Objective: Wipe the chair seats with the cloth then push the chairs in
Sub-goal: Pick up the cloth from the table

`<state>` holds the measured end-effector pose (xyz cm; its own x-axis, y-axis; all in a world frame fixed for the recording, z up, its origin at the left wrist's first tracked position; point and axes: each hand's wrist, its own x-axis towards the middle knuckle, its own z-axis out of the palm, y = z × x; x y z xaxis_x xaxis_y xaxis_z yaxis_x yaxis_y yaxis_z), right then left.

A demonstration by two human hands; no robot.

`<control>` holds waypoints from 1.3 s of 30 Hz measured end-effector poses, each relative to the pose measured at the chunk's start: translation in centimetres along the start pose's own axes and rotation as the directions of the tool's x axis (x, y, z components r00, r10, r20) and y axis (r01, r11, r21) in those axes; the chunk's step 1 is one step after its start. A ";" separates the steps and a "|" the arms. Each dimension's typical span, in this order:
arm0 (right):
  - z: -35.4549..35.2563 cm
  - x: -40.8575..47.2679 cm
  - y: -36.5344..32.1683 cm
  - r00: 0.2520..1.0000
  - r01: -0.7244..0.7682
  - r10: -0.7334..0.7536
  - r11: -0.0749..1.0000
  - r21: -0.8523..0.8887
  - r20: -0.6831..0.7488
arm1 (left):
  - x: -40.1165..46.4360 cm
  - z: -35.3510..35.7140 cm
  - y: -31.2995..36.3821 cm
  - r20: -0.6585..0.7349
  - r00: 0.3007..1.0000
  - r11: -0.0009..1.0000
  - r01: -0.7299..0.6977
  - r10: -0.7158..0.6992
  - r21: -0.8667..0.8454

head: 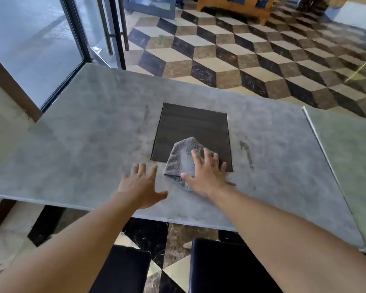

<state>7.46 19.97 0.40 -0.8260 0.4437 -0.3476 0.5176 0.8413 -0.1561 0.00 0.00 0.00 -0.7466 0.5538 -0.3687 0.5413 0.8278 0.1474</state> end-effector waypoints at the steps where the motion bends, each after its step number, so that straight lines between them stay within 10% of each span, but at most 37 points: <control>1: 1.1 1.5 -0.5 1.000 -0.008 0.007 1.000 -0.030 -0.028 | 1.1 1.0 -0.4 0.006 1.000 1.000 -0.004 0.004 0.009; 24: 8.1 3.2 -0.8 0.912 0.009 -0.078 0.985 -0.171 -0.404 | 1.9 6.8 -1.3 -0.192 0.981 0.998 0.019 -0.007 0.059; 39: 12.0 -24.2 7.4 0.950 0.067 -0.010 0.983 0.173 -0.313 | -21.4 10.2 7.0 -0.114 0.992 0.999 0.052 -0.052 0.004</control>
<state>33.96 11.79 -3.46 -0.8594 0.5098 -0.0396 0.4918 0.8030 -0.3365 23.73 -6.94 -0.41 -0.8128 0.5170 -0.2685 0.5031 0.8553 0.1240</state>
